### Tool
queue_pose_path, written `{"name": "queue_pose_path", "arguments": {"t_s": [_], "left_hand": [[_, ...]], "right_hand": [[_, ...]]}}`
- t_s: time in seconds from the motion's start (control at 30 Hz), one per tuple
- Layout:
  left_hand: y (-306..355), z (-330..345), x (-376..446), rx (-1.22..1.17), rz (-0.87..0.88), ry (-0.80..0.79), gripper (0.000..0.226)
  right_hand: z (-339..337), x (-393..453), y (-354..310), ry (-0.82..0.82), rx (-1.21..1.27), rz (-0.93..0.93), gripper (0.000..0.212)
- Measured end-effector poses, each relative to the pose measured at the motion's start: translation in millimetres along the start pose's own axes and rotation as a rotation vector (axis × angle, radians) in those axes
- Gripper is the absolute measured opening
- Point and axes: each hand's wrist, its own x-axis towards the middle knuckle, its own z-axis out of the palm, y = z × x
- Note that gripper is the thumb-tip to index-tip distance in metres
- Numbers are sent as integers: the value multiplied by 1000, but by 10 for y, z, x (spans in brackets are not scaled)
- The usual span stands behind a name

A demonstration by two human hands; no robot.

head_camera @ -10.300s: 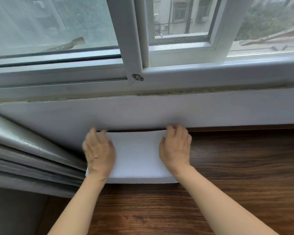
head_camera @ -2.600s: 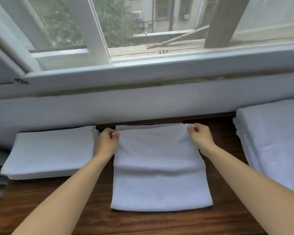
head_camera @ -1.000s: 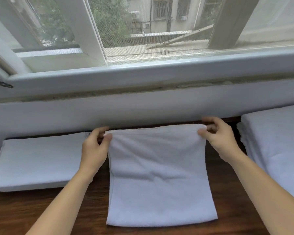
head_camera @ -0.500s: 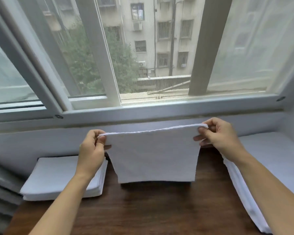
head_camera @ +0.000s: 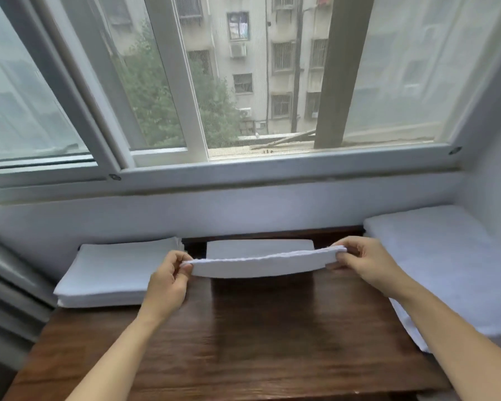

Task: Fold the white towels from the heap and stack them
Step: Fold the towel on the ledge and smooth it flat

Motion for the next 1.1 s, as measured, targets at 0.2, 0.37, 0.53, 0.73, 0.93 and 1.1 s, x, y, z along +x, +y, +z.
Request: {"name": "queue_pose_path", "arguments": {"t_s": [0.2,0.37,0.53,0.73,0.93,1.1], "left_hand": [[-389,201,-475,13,-150,-87,11],[-318,309,-336,16,-174,-15,11],[-328,470,89,-2,-233,47,5],[-648,818,569,86,-357,27,13],[-958,1160,779,146,-432,14,25],[-1111,1269,799,195,-423,56,17]], "right_hand": [[165,-347,549,-94,-107,171,10],[263,-213,585,-2,-187,147,10],[367,226,683,107,-230,175,10],[605,688,1030,185,-205,281,15],[842,946,1391,251,-283,378,25],[925,1015,1494,275,-321,370,25]]}}
